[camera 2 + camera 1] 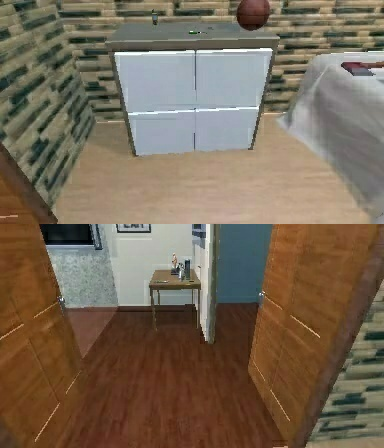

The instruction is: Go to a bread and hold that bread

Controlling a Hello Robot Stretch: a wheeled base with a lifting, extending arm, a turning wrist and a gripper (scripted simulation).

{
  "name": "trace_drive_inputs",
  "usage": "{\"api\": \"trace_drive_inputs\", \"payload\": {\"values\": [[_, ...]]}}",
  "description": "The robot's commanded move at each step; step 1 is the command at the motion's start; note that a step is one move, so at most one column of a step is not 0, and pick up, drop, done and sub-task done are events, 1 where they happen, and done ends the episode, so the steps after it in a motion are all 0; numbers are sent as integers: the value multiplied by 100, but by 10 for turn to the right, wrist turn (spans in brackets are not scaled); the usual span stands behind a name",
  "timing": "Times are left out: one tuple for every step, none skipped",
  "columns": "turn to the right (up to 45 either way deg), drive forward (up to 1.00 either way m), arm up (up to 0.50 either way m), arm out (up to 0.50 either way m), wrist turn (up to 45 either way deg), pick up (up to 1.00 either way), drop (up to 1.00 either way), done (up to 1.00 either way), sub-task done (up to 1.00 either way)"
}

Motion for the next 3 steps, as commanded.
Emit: {"api": "trace_drive_inputs", "payload": {"values": [[-150,0,0,0,0,0,0,0,0],[0,100,0,0,0,0,0,0,0],[0,100,0,0,0,0,0,0,0]]}}
